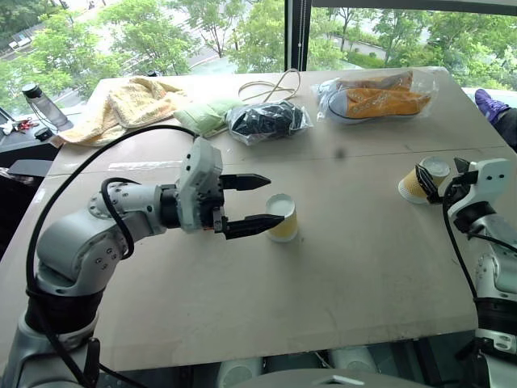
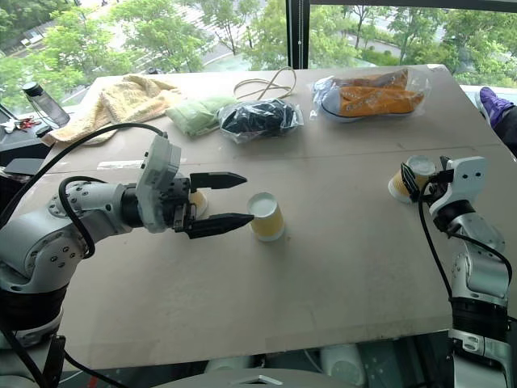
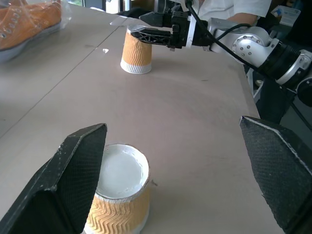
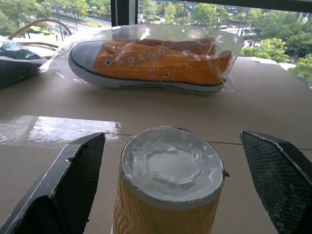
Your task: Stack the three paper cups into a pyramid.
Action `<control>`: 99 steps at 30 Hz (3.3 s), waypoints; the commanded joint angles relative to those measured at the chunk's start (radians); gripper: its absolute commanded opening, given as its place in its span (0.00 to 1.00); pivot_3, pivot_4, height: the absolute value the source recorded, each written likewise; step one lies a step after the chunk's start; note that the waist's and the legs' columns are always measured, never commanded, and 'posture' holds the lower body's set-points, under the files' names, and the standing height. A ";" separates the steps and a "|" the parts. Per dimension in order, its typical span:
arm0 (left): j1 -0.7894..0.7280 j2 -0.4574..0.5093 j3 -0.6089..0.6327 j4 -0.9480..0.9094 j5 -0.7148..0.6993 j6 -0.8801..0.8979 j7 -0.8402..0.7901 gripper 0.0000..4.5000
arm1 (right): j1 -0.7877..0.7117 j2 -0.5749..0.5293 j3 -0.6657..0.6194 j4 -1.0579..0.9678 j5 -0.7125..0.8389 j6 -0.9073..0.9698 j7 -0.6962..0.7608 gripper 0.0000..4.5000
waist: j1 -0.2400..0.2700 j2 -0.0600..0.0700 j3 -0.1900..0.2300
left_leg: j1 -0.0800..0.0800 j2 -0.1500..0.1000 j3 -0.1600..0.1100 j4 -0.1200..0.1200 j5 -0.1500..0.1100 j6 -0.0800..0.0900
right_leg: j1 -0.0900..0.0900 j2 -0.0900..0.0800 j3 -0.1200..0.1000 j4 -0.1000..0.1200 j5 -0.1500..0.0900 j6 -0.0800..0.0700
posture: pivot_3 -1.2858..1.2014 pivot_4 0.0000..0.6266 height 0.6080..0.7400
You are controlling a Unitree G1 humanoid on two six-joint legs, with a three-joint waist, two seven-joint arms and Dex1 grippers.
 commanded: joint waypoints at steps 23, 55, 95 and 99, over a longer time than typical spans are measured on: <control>0.062 0.021 0.119 -0.048 0.015 -0.145 -0.086 1.00 | 0.088 -0.041 0.133 -0.238 0.181 0.089 0.274 0.46 | 0.013 0.000 0.000 | 0.000 0.001 -0.001 0.000 0.000 0.000 | 0.000 0.000 0.000 0.000 0.000 0.000 | 0.52 0.24 1.00; 0.284 0.048 0.231 -0.027 0.136 -0.309 -0.148 1.00 | 0.033 0.037 0.496 -0.326 0.040 0.072 0.380 0.99 | 0.019 0.000 0.000 | 0.000 0.001 -0.001 0.001 -0.002 0.004 | 0.000 -0.001 -0.003 0.000 0.000 0.000 | 0.52 0.24 1.00; 0.214 -0.425 0.124 0.419 0.599 -0.742 0.356 0.82 | 0.072 -0.197 0.154 -0.549 0.497 0.163 0.602 1.00 | 0.023 -0.002 0.000 | 0.002 0.000 -0.010 0.002 -0.003 0.005 | 0.009 -0.005 -0.007 -0.002 0.000 0.000 | 0.52 0.24 1.00; 0.217 -0.418 0.117 0.405 0.593 -0.743 0.338 0.53 | 0.070 -0.191 0.164 -0.558 0.504 0.167 0.598 1.00 | 0.023 -0.002 0.000 | 0.002 0.000 -0.010 0.002 -0.003 0.005 | 0.009 -0.005 -0.008 -0.002 0.000 0.000 | 0.52 0.24 1.00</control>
